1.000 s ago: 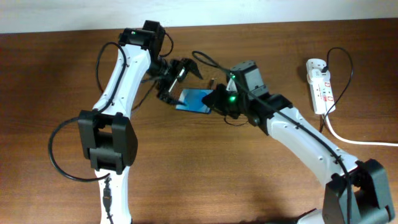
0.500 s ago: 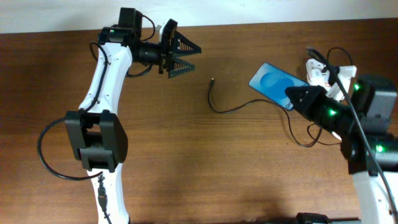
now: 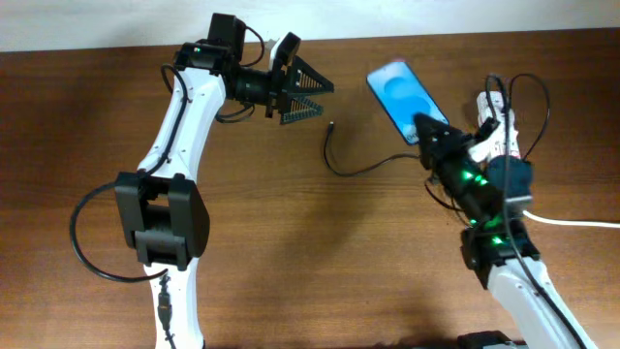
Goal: Plug charger to phone and switch on socket
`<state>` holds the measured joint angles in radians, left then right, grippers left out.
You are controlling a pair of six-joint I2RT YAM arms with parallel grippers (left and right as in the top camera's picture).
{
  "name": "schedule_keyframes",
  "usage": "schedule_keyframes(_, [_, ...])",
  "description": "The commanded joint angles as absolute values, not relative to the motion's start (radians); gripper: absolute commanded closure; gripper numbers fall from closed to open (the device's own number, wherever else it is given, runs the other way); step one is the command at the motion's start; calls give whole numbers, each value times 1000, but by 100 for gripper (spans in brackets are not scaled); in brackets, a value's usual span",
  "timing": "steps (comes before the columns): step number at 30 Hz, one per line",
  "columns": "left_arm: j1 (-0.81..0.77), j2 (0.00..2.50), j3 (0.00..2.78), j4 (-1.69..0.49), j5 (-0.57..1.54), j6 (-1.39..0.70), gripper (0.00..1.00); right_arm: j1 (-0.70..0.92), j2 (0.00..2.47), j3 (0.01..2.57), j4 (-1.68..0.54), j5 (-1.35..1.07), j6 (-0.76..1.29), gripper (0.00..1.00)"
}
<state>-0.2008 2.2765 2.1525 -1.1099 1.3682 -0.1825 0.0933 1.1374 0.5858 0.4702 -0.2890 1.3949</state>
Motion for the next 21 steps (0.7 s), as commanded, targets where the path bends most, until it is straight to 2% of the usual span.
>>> schedule_keyframes(1, [-216,2277,2168,-1108,1365,-171,1,158,1212,601,624,-102,1465,96])
schedule_keyframes(4, [-227,2277,2168,-1107,1364,-170,1,170,1301,601,726,-94,1476,96])
schedule_keyframes(10, [-233,2277,2168,-1107,1312,-171,1,171,1327,601,767,-101,1475,96])
schedule_keyframes(17, [-226,2280,2168,-952,1275,-389,1,204,1327,601,767,-97,1476,96])
schedule_keyframes(21, [-240,2304,2166,-926,1277,-417,0,204,1327,601,766,-101,1491,96])
